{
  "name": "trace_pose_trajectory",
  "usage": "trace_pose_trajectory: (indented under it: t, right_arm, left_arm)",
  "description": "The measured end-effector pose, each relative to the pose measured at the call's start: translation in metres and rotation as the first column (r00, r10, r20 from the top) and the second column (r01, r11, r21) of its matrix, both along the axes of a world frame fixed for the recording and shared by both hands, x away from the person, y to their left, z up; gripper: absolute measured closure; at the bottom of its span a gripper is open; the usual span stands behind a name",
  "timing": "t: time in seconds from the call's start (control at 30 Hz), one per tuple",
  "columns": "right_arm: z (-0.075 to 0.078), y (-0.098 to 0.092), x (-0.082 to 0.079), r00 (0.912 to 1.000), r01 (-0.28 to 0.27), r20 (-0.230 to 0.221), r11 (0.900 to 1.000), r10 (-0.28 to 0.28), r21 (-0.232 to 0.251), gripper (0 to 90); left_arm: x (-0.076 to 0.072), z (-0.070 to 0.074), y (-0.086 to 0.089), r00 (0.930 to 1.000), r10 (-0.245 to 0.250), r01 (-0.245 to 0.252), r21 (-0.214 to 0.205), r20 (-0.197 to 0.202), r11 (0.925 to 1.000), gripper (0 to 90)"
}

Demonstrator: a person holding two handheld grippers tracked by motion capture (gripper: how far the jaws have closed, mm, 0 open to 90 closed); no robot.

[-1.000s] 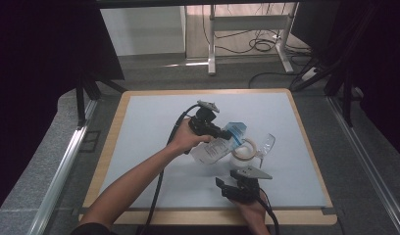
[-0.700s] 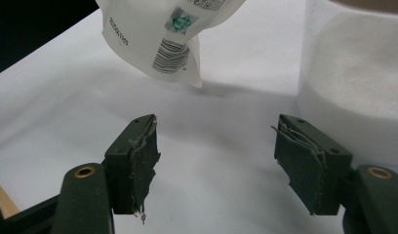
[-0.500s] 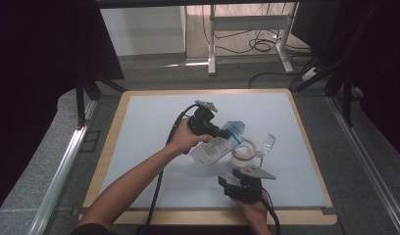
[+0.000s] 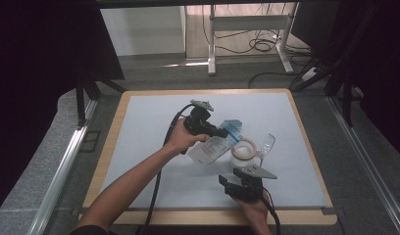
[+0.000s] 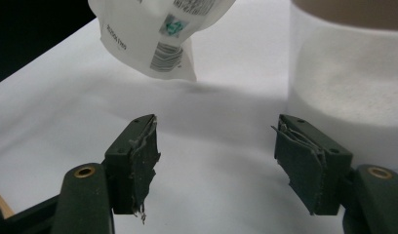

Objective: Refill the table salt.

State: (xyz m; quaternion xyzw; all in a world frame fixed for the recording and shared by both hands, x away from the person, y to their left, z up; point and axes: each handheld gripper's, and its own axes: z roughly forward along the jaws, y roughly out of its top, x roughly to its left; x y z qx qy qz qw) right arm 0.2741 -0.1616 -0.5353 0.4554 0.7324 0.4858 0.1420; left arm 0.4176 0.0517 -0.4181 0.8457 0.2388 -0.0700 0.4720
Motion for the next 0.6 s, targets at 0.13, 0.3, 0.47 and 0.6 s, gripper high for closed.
trace_pose_trajectory:
  t: [0.13,0.3,0.47,0.6]
  right_arm:
    - [0.001,-0.002,0.000,1.0000,0.007,0.000,1.0000,-0.007,0.003,32.9]
    - [0.000,0.000,0.000,1.0000,0.001,-0.002,1.0000,-0.001,0.002,32.9]
    - [0.000,0.000,0.000,1.0000,0.001,-0.001,1.0000,-0.001,0.003,32.9]
    - [0.000,0.000,0.001,1.0000,0.005,-0.001,1.0000,-0.005,0.005,32.9]
  left_arm:
    - [-0.001,-0.001,0.006,0.9999,0.014,-0.014,-0.008,0.005,0.9999,89.9]
    - [-0.002,-0.003,0.017,0.9991,0.043,-0.043,-0.023,0.008,0.9988,89.9]
    - [-0.001,-0.004,0.031,0.9963,0.085,-0.084,-0.055,0.013,0.9950,89.9]
    - [0.000,-0.004,0.039,0.9945,0.104,-0.103,-0.066,0.010,0.9925,89.9]
